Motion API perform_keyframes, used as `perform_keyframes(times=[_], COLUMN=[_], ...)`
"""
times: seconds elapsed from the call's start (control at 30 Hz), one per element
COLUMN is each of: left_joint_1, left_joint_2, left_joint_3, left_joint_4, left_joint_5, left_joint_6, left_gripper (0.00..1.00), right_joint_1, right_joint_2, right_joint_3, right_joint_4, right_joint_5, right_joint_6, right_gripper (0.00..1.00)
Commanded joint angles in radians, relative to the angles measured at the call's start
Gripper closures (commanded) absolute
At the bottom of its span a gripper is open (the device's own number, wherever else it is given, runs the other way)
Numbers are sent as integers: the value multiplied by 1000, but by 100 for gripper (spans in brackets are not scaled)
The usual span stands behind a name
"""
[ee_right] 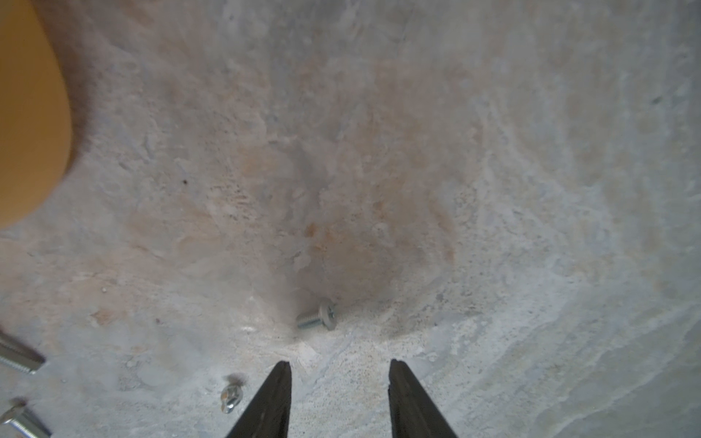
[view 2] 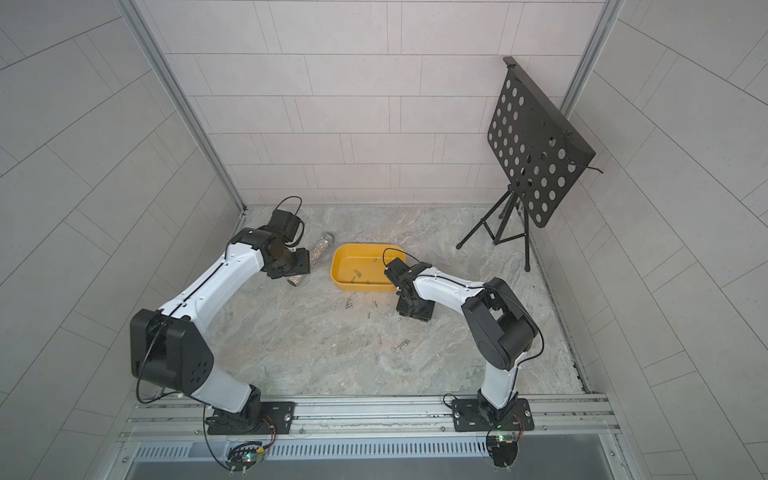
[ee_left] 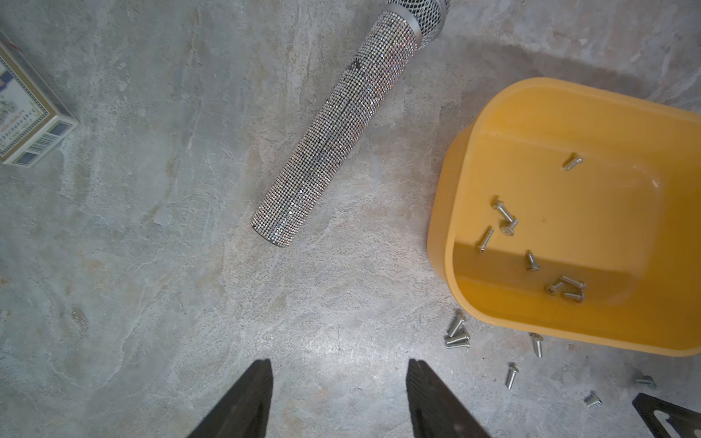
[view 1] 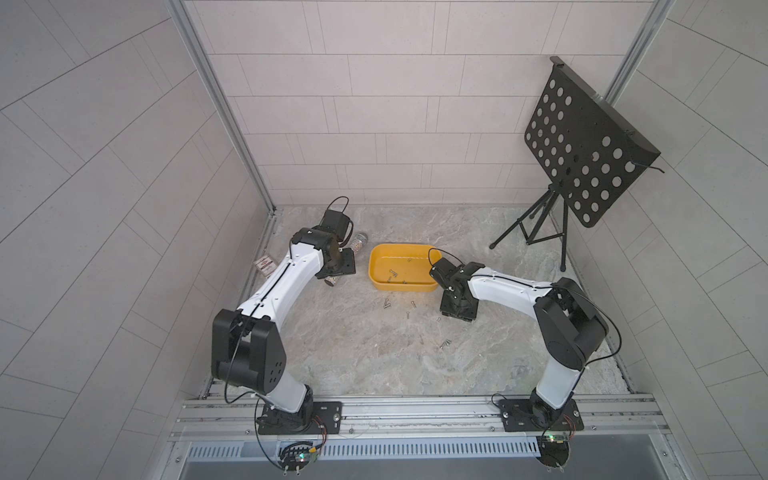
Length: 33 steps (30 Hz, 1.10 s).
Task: Put the screws on the desktop into the storage box
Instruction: Pick up the screw from the center of the board.
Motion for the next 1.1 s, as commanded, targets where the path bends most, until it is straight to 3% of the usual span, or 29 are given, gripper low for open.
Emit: perform_keyframes(times=[0.0,0.37,0.67,1.07], left_joint_1=[9,11,13,13], left_joint_2=[-3,3,3,3], left_joint_3=[-14,-16,-16,-16], left_joint_4=[3,5,6,6], left_joint_5=[2,10,13,16], left_joint_6=[10,12,12,14], left_gripper=[36,36,36,36], right_joint_1=[-14,-35,-38,-48], right_joint_2=[19,75,79,81], right_joint_3=[18,46,31,33], right_joint_4=[-1,18,32,37], right_joint_5=[6,-16,-23,-22], right_joint_6=[-8,-14,-13,-21], right_gripper=[55,59,78,85])
